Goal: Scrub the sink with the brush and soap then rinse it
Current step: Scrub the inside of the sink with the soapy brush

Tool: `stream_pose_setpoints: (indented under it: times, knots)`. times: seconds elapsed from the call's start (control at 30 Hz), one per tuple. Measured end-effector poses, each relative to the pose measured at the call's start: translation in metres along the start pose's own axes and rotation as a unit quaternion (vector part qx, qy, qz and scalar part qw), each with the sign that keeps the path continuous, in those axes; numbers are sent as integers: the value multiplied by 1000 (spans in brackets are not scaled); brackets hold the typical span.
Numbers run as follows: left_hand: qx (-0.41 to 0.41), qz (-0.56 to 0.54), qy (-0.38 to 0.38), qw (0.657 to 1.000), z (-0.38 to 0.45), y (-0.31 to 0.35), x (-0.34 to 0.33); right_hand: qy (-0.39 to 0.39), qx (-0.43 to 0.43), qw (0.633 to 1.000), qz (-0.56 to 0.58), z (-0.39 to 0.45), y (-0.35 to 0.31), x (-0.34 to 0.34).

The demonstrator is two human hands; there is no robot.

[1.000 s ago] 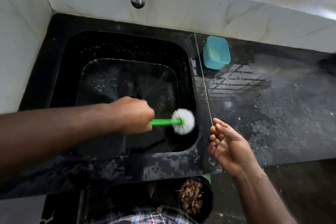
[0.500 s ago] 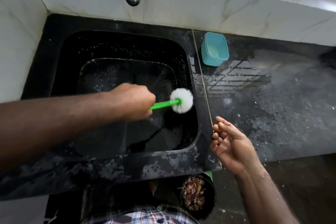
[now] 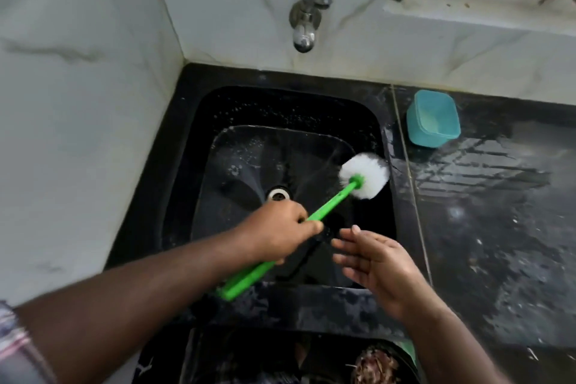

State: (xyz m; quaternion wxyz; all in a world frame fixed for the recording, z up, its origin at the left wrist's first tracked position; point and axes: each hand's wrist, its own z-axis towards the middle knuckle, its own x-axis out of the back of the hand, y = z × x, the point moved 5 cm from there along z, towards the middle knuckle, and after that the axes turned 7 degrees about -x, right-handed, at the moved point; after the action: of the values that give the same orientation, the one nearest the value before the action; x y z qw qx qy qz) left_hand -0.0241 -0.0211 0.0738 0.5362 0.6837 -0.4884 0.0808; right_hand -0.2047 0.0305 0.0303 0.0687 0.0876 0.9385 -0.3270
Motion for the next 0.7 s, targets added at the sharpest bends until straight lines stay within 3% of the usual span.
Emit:
stream_pose_setpoints:
  times: [0.1, 0.17, 0.23, 0.3, 0.4, 0.47, 0.6, 0.7]
  knots:
    - [17, -154, 14, 988, 1, 5, -26, -26, 7, 997, 66, 17, -9, -37]
    - [33, -174, -16, 984, 0, -3, -32, -6, 21, 995, 100, 28, -17, -52]
    - [46, -108, -10, 993, 3, -29, -12, 9, 16, 993, 112, 41, -17, -59]
    - [53, 46, 86, 994, 7, -71, 40, 40, 22, 997, 70, 55, -20, -57]
    - [107, 223, 180, 952, -3, -146, 116, 114, 73, 990, 24, 87, -42, -44]
    - [152, 282, 155, 935, -9, -188, 134, 165, 94, 981, 51, 116, -64, -37]
    - [171, 288, 49, 941, -3, -219, 123, 196, 120, 968, 104, 177, -106, -73]
    - [183, 285, 10, 941, 4, -226, 122, 233, 119, 965, -26, 196, -110, -139]
